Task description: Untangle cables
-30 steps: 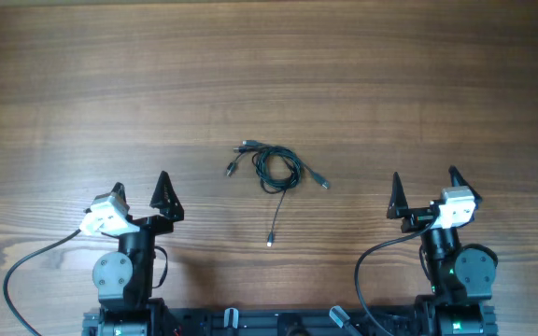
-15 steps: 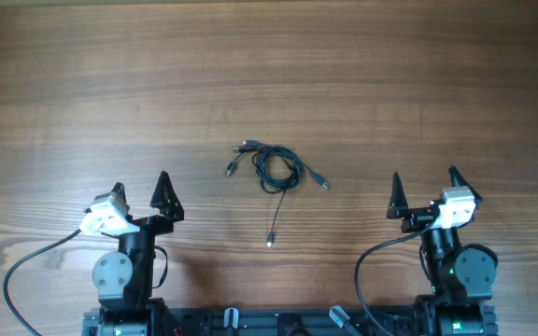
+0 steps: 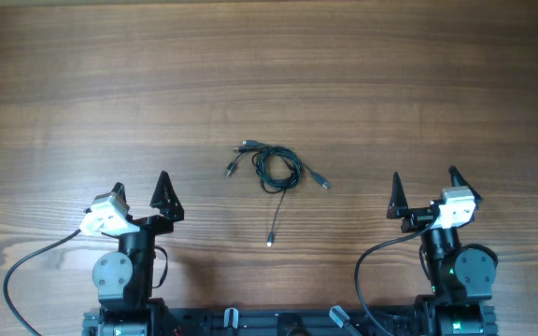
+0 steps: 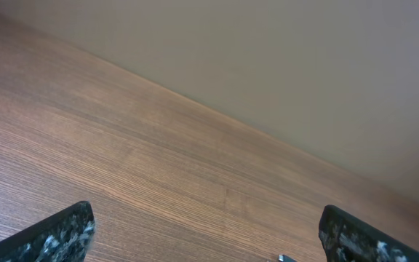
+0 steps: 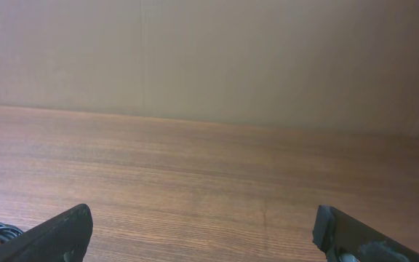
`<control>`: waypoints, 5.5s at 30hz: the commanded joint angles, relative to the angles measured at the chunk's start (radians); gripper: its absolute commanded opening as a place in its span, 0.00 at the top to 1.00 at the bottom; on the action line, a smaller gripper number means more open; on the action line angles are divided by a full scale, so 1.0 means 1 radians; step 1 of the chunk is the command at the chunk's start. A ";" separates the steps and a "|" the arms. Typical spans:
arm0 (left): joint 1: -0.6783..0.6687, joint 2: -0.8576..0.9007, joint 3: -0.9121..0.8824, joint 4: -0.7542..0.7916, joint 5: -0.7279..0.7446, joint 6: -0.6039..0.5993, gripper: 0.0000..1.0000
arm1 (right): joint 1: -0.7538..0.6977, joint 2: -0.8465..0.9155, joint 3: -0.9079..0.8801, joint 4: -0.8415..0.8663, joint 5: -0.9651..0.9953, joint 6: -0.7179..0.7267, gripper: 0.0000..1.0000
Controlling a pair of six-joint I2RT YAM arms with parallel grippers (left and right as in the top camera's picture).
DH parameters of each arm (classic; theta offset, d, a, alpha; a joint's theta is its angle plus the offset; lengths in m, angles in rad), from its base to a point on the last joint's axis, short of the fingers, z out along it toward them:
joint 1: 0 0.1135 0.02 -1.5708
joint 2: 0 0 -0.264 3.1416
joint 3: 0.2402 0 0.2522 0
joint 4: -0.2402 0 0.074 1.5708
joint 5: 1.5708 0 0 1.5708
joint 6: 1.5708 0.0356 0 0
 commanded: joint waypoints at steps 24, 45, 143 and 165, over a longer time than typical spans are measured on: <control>0.010 0.001 -0.002 -0.005 0.001 0.012 0.00 | 0.002 -0.012 -0.001 0.001 0.010 -0.012 0.00; 0.010 0.001 -0.002 -0.005 0.000 0.012 0.00 | 0.002 -0.012 -0.001 0.001 0.010 -0.013 0.00; -0.738 1.901 1.415 -0.989 -0.114 -0.923 0.00 | 0.002 -0.011 -0.001 0.001 0.010 -0.013 0.00; -0.768 1.905 1.201 -0.741 -0.217 -1.048 0.00 | 0.002 -0.011 -0.001 0.002 0.010 -0.013 0.00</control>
